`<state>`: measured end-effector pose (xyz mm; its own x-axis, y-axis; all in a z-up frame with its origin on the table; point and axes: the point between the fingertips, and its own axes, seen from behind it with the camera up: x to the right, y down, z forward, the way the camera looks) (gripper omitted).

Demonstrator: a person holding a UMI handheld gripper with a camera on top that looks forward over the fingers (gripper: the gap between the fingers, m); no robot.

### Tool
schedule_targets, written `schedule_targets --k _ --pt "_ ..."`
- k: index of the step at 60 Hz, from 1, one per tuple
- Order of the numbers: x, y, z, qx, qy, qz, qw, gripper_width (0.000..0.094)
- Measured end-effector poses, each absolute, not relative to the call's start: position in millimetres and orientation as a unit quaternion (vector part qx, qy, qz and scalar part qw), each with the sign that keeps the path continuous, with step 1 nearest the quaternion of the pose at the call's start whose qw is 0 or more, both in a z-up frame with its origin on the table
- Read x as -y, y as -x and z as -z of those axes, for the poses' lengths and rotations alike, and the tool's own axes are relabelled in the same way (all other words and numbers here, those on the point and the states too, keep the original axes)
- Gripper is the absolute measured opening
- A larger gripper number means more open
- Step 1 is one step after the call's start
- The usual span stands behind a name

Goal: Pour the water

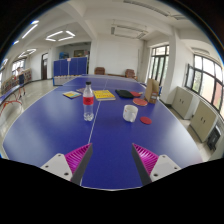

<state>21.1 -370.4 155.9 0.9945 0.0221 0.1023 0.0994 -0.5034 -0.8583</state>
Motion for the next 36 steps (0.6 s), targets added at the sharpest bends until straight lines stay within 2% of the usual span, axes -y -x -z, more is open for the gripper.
schedule_targets --k 1,6,10,13,18,22,36 --pt "355.0 -5.7 -147.7 0.037 0.864 0.034 0.501 0.0842" --pt "321.2 37.2 -152.1 0.043 0.85 0.009 0.524 0.0842" --pt "254.9 71.9 -140.1 0.036 0.838 -0.008 0.544 0.0841" --pt "231.3 84.3 -146.1 0.029 0.831 -0.011 0.556 0.084" --pt "161.1 102.6 -133.1 0.021 0.821 -0.011 0.571 0.0841" --pt "125.9 111.8 -130.5 0.019 0.817 -0.011 0.576 0.084" --pt "12.6 123.3 -84.9 0.007 0.813 0.002 0.583 0.0817"
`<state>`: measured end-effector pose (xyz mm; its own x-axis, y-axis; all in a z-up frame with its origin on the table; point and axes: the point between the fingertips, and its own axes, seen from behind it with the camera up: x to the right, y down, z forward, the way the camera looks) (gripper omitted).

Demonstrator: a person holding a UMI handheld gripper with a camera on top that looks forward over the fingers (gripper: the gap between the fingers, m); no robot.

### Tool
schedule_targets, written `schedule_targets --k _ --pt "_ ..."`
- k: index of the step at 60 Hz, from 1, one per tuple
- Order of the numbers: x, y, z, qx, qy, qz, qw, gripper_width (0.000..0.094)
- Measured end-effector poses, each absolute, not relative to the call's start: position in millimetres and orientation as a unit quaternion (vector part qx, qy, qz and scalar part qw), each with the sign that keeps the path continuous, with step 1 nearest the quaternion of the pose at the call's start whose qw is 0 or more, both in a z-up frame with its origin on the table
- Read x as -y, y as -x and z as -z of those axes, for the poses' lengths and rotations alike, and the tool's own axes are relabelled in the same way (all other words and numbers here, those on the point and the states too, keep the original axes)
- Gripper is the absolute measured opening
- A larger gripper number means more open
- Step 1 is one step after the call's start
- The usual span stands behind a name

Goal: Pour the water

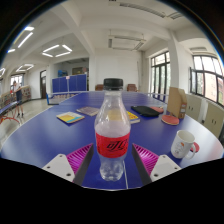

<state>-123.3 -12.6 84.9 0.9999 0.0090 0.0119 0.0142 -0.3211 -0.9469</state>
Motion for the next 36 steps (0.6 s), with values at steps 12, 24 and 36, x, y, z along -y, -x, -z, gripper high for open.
schedule_targets --k 12,24,36 --pt "-17.7 120.1 -76.6 0.014 0.801 0.02 0.599 0.0501" --pt "-19.0 112.5 -79.6 0.011 0.799 0.009 0.601 0.0373" --pt "-14.1 112.4 -162.2 -0.027 0.765 -0.114 0.633 0.0372"
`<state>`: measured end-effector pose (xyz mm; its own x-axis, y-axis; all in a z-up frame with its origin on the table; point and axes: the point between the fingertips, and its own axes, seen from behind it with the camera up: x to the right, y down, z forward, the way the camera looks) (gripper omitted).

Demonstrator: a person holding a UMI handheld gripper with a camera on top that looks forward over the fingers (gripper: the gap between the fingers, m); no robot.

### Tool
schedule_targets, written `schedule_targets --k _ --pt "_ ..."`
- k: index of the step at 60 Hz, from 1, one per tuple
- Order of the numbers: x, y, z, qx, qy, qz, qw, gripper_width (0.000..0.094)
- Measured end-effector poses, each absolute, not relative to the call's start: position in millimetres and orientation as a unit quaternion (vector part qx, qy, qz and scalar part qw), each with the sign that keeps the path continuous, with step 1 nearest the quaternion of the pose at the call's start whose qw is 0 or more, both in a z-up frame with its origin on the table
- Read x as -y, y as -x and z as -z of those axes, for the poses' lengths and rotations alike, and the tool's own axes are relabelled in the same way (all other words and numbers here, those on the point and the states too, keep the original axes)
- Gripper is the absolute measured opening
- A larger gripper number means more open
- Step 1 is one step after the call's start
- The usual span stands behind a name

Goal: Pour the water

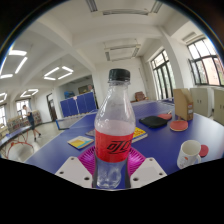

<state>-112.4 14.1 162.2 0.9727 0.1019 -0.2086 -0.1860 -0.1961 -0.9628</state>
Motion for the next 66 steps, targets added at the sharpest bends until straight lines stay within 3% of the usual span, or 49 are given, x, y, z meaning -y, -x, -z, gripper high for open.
schedule_targets --k 6,16,23,33,39,51,54,59,66 --pt "-10.9 106.2 -225.3 -0.156 0.722 -0.297 0.605 0.0372" --pt "-13.9 59.0 -281.3 -0.366 0.521 -0.627 0.45 0.0373" --pt "-21.0 20.8 -275.9 -0.439 0.408 -0.714 0.361 0.0373" --pt "-23.2 -20.8 -266.0 -0.489 0.298 -0.763 0.3 0.0372" --pt "-17.9 -36.8 -256.4 -0.513 0.268 -0.766 0.278 0.037" --pt "-26.8 -30.5 -268.6 -0.484 0.31 -0.771 0.275 0.0371" --pt "-29.5 -27.8 -275.9 -0.463 0.348 -0.762 0.291 0.0372" --pt "-9.8 -26.1 -304.1 -0.386 0.445 -0.72 0.367 0.0374" --pt "-20.4 -49.5 -343.7 -0.223 0.59 -0.55 0.548 0.0374"
